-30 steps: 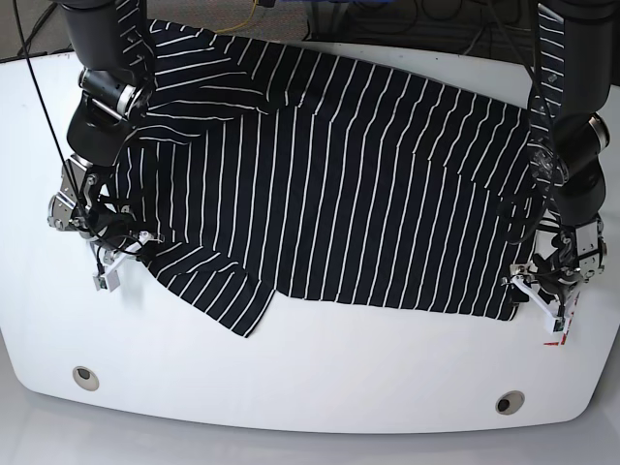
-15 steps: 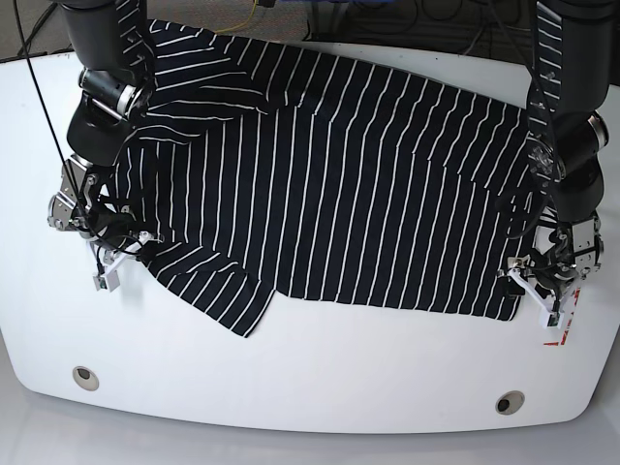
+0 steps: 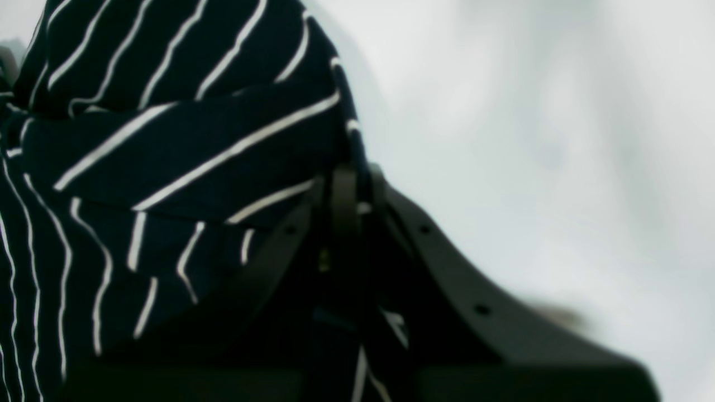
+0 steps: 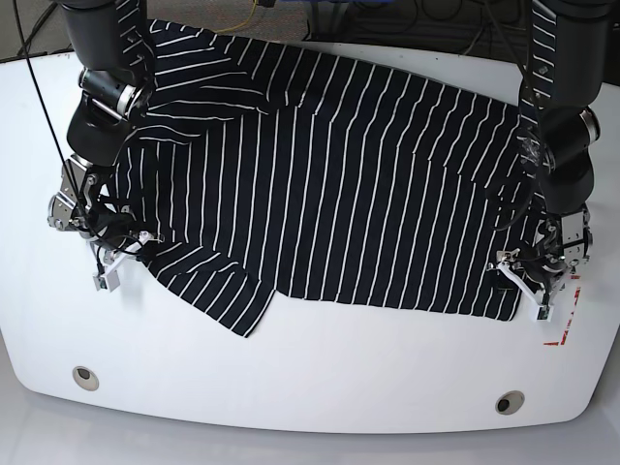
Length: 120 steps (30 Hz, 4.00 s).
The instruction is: Layout the t-shirt on the table in an organized manner, then fold the t-shirt properly
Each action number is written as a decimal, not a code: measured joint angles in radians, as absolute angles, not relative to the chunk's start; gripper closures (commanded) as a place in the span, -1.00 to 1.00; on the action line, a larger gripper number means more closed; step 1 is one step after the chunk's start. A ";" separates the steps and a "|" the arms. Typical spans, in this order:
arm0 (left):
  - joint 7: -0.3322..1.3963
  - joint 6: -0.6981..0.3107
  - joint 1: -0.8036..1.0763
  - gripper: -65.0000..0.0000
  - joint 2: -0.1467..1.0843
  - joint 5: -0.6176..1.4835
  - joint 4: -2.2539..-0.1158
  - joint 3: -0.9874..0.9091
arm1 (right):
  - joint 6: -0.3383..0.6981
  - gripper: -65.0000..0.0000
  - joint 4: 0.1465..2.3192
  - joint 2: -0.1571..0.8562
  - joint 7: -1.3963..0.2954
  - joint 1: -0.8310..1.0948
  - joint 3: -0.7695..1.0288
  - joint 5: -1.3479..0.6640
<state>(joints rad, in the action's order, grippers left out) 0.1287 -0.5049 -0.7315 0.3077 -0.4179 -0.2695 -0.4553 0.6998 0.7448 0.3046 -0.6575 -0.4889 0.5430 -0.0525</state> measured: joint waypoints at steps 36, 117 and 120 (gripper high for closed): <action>0.161 -0.505 -0.711 0.92 0.243 -0.422 -0.354 -0.455 | 0.700 1.00 0.745 0.311 -0.659 -0.488 0.543 -0.055; 0.864 -0.704 0.000 0.91 0.159 -0.416 -1.648 -0.447 | 0.699 1.00 1.899 0.214 -1.400 0.155 0.542 -0.051; 0.863 -0.705 0.001 0.90 0.158 -0.414 -1.648 -0.446 | 0.699 1.00 1.899 0.204 -1.399 0.164 0.538 -0.054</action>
<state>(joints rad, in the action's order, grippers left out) 0.8635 -0.7048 0.0006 0.1581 -0.4145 -1.6478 -0.4461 0.6994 1.8992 0.2039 -1.3991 0.1642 0.5385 -0.0540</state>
